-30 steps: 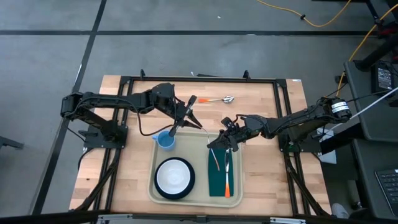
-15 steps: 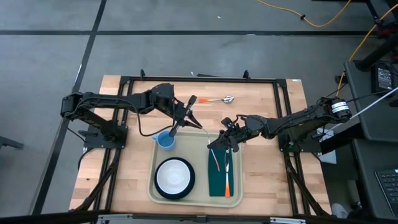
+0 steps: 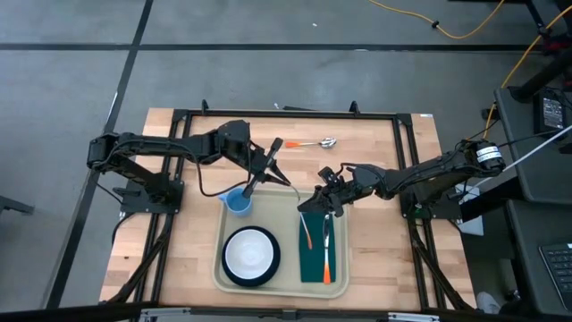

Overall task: Set up tray
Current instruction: Put the orange fork on top of the napkin to the left of the orange knife

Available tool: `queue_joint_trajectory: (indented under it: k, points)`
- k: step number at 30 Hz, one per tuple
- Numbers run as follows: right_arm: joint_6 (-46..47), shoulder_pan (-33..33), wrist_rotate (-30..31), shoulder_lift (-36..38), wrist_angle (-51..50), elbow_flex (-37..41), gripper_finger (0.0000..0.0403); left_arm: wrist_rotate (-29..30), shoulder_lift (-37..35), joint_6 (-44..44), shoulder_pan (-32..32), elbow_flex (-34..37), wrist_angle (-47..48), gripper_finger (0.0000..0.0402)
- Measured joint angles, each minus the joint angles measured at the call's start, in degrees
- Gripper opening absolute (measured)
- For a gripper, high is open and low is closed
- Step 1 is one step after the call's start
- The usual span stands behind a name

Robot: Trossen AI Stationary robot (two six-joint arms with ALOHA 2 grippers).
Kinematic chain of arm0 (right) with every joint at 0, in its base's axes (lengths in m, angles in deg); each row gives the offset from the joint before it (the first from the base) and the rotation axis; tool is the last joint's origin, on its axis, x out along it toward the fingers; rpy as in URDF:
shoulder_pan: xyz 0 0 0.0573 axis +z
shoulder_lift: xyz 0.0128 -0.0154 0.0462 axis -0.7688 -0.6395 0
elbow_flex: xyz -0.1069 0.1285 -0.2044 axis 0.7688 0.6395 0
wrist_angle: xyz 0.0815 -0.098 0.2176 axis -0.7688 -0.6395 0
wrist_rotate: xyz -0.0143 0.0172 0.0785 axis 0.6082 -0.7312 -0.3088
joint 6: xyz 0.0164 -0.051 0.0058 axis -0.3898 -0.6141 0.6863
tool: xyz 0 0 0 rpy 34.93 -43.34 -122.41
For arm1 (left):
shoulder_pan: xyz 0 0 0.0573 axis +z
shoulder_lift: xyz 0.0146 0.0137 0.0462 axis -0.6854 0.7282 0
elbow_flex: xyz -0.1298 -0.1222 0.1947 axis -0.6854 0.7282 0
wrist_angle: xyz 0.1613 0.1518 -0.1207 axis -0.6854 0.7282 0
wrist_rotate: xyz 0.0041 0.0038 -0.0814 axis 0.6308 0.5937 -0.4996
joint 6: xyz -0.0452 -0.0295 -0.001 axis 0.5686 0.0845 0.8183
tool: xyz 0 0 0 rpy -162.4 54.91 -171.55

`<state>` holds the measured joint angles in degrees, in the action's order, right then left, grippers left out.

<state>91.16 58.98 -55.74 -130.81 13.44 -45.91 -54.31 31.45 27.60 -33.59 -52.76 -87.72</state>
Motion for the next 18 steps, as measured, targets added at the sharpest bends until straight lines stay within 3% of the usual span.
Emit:
queue_joint_trajectory:
  k: [11, 18]
  points:
    - [0.34, 0.07, 0.26, -0.02, 7.91, 0.07, 0.0091, 0.2, -0.07, 0.44, 0.17, 0.0, 1.64, 0.0002]
    - [1.85, 0.07, 0.15, 0.02, 4.28, 0.0, 0.0095, 0.24, -0.04, 0.92, 0.17, 0.0, 1.73, 0.0002]
